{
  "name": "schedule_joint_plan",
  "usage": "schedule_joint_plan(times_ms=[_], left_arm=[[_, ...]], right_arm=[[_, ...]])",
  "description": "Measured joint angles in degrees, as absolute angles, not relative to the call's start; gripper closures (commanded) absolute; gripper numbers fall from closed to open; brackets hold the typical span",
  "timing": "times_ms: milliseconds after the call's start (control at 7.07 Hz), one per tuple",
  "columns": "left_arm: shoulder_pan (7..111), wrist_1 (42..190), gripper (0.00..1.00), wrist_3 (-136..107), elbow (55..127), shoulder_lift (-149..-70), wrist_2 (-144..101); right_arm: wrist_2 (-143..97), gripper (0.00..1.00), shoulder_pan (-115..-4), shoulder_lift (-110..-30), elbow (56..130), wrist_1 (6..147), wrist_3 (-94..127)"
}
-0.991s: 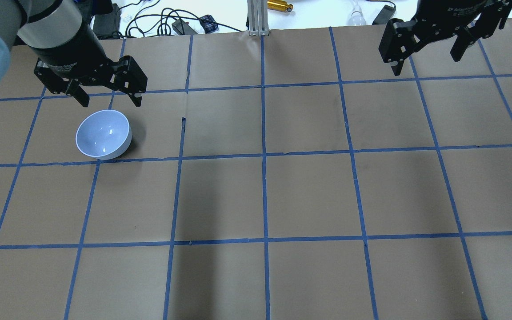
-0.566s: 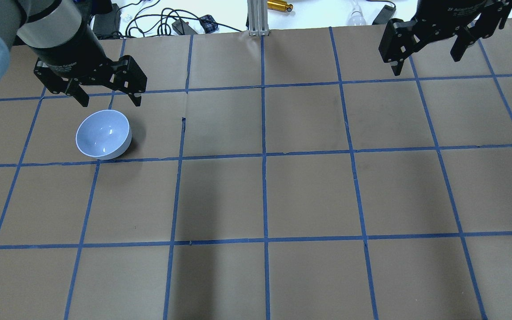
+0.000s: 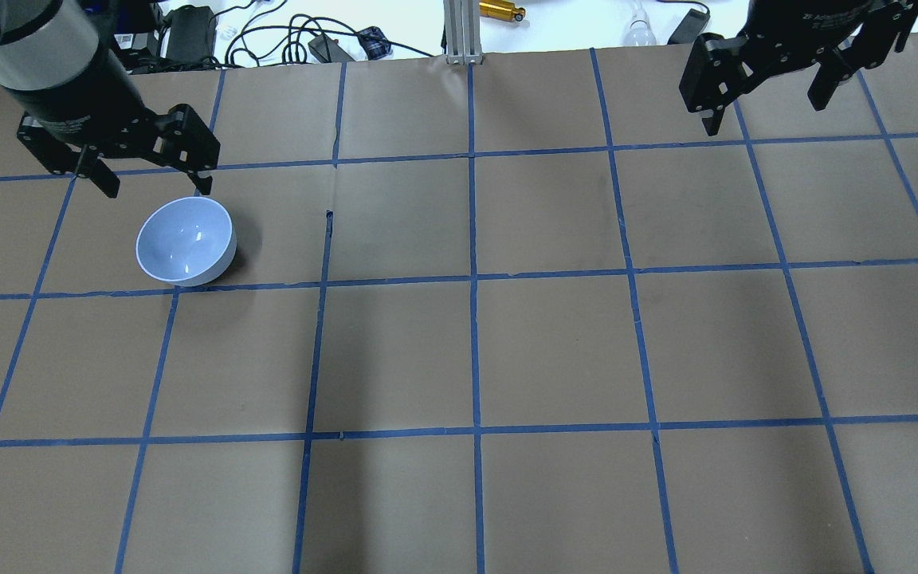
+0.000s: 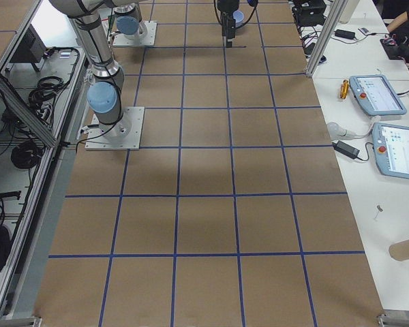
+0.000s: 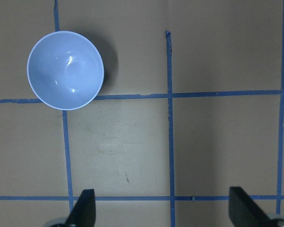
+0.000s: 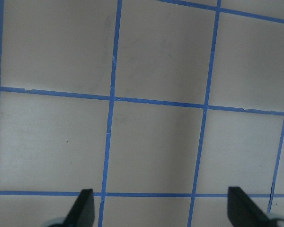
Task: Stack green bowl on blue bowl
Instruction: 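Swing the left arm toward the robot to the pale green bowl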
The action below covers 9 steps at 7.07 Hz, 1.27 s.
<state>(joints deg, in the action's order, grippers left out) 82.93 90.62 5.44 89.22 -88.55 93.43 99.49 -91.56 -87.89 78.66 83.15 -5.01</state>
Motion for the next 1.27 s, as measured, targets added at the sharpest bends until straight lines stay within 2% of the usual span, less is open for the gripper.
schedule_joint_plan(times_ms=[708, 991, 1274], left_arm=[[61.4, 90.1, 0.0, 39.4, 93.9, -87.4, 93.3], [49.9, 87.9, 0.0, 56.4, 95.5, -88.7, 92.8], [42.5, 82.2, 0.0, 71.9, 97.3, -90.9, 92.8]], right_arm=[[99.5, 0.0, -91.5, -87.9, 78.7, 83.1, -5.0], [99.5, 0.0, -91.5, -87.9, 78.7, 83.1, -5.0], [99.5, 0.0, -91.6, -87.9, 78.7, 83.1, -5.0]])
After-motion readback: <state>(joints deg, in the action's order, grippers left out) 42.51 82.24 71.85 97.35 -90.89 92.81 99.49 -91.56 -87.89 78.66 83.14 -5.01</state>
